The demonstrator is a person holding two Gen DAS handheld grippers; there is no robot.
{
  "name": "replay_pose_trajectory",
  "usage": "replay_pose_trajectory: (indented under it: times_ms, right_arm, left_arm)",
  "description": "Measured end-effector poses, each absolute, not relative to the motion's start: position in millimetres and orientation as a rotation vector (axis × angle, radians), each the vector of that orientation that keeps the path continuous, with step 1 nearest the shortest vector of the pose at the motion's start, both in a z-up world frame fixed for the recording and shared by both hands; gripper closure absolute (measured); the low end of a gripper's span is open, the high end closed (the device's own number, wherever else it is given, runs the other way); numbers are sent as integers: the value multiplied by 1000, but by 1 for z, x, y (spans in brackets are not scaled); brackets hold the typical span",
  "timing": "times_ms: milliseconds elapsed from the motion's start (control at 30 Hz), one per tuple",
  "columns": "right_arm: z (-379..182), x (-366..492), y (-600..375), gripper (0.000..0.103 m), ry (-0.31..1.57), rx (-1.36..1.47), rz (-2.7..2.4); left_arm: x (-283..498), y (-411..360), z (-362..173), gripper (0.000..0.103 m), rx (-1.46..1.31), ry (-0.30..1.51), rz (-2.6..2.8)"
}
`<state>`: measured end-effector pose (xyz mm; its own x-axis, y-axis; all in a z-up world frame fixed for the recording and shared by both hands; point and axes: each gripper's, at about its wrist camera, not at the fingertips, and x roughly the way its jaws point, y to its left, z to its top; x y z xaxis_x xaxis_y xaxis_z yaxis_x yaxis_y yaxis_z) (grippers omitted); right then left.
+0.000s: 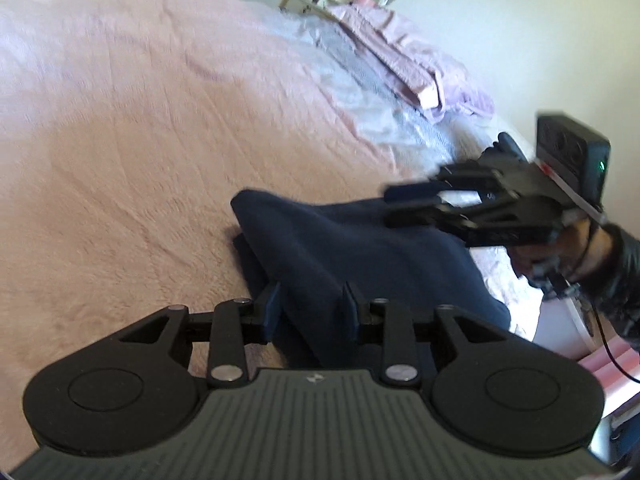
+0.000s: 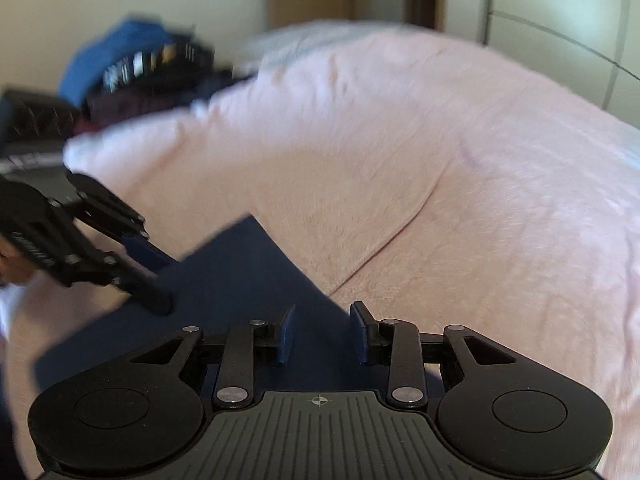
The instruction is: Fold clothes
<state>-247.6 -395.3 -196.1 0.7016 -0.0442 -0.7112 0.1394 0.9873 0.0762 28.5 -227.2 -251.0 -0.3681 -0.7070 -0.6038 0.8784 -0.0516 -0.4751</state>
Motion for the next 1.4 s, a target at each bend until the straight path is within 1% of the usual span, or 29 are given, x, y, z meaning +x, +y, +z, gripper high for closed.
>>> replay_pose_trajectory:
  times_ms: [67, 133, 167, 267, 300, 433, 533, 600, 667, 733, 800, 933, 1033, 1133, 1267, 1333, 1367, 1400]
  right_arm:
    - [-186, -275, -389, 69, 736, 173, -113]
    - [-190, -296, -384, 69, 719, 263, -104]
    - [-192, -306, -382, 69, 713, 306, -100]
    - [-212, -325, -372, 69, 787, 359, -113]
    - [-219, -332, -369, 69, 809, 378, -118]
    - [-230, -366, -360, 70, 796, 441, -137]
    - [-232, -383, -359, 70, 775, 473, -136]
    - [-227, -390, -359, 69, 768, 475, -148]
    - [-225, -403, -350, 69, 779, 433, -157]
    - [-233, -415, -345, 69, 780, 438, -154]
    - [-237, -424, -347, 69, 766, 474, -145]
    - [-212, -439, -362, 69, 694, 459, -189]
    - [-203, -437, -391, 69, 647, 460, -254]
    - [-200, -422, -420, 69, 625, 445, -306]
    - [-204, -386, -444, 69, 609, 429, -279]
    - [-215, -366, -454, 69, 638, 419, -255]
    - [-224, -357, -458, 69, 669, 404, -256]
    - [-233, -355, -464, 69, 705, 391, -271]
  left_arm:
    - [20, -221, -243, 76, 254, 958, -1706]
    - [7, -219, -242, 76, 283, 962, -1720]
    - [-3, -219, -245, 76, 347, 955, -1717]
    - [-21, -215, -260, 75, 462, 965, -1684]
    - [-21, -211, -265, 74, 463, 979, -1669]
    - [-22, -199, -270, 73, 440, 1019, -1640]
    - [-22, -191, -258, 74, 448, 1007, -1634]
    - [-29, -182, -243, 76, 467, 949, -1651]
    - [-38, -179, -243, 76, 521, 933, -1653]
    - [-46, -177, -248, 76, 574, 925, -1643]
    - [-43, -178, -243, 76, 567, 935, -1631]
    - [-44, -180, -212, 76, 581, 822, -1647]
    - [-51, -204, -204, 76, 605, 769, -1676]
    - [-51, -237, -211, 76, 616, 740, -1669]
    - [-37, -276, -236, 77, 595, 780, -1639]
    - [-28, -284, -250, 78, 595, 805, -1613]
    - [-23, -287, -258, 82, 601, 814, -1596]
    - [-18, -287, -263, 83, 587, 825, -1591]
